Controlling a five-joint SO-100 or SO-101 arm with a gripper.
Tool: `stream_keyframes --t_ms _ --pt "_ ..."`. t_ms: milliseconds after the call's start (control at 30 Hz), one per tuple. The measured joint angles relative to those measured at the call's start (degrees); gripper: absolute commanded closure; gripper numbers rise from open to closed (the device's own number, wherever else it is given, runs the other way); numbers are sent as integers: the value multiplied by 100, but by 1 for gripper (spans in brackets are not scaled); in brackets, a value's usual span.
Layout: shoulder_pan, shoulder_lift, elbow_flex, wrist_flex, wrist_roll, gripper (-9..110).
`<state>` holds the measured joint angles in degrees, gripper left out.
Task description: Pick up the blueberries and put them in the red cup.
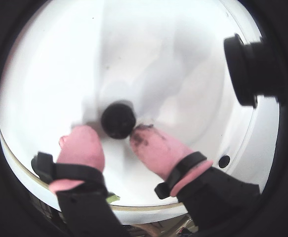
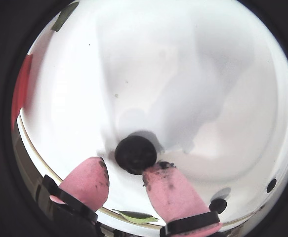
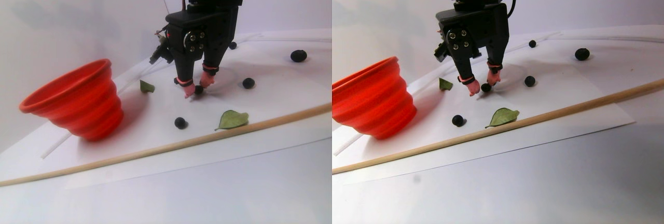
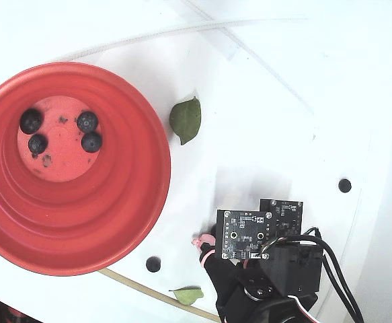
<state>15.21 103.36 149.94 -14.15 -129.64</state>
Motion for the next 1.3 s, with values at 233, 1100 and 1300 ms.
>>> stream_keyframes --t_ms 233,1100,1300 --pt "18 0 0 -18 -26 85" --pt "105 -132 -158 -519 18 85" --pt "53 -246 -176 -606 53 86"
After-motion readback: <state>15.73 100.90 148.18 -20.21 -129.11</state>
